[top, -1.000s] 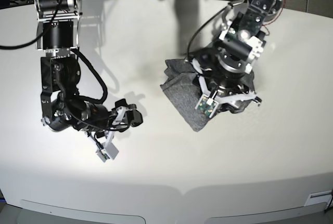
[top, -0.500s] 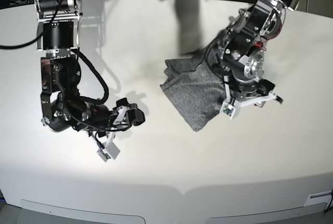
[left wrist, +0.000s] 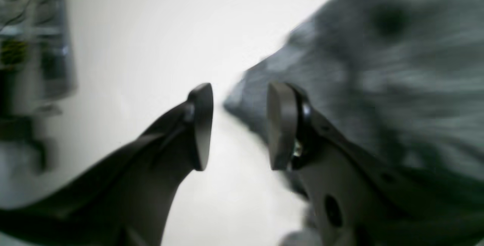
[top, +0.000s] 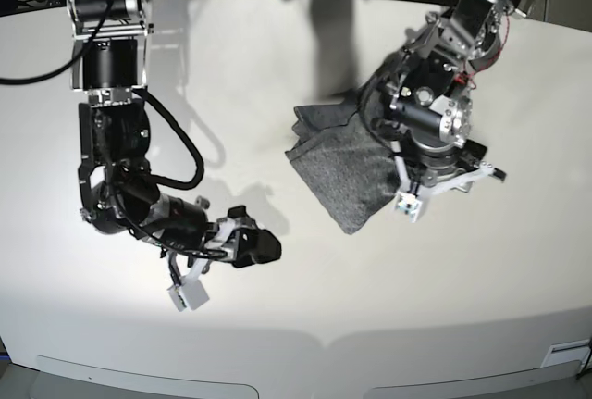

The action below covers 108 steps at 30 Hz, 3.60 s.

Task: Fold the T-shirt properly

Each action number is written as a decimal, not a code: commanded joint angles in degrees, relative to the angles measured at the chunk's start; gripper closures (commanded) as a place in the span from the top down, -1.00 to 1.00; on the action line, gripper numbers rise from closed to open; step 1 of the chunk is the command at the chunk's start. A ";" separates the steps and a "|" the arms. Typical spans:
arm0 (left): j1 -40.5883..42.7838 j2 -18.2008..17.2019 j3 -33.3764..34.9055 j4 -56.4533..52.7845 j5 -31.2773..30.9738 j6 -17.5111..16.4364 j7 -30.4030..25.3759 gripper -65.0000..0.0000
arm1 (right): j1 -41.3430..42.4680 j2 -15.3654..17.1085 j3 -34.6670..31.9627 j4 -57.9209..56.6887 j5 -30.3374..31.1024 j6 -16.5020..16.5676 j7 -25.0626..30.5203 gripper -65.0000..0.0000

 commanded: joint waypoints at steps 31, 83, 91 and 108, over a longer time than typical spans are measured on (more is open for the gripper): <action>19.78 1.33 -0.28 8.09 -4.17 0.44 -18.18 -0.31 | 8.55 -9.49 -15.85 -18.18 -33.90 0.47 17.46 -0.12; 2.16 -5.99 -0.26 -15.72 1.84 2.34 -23.12 -0.31 | 5.99 -16.48 -14.25 -16.35 -39.93 0.47 25.55 -0.12; 2.01 -5.92 -0.26 -15.72 1.75 2.34 -23.82 -0.31 | 3.87 -14.47 -14.34 -17.27 -33.73 0.47 18.29 -0.12; 2.03 0.26 -0.20 -15.61 -4.63 -2.05 -24.13 -0.31 | -15.54 -4.55 -14.27 1.40 -20.26 0.47 7.56 -0.12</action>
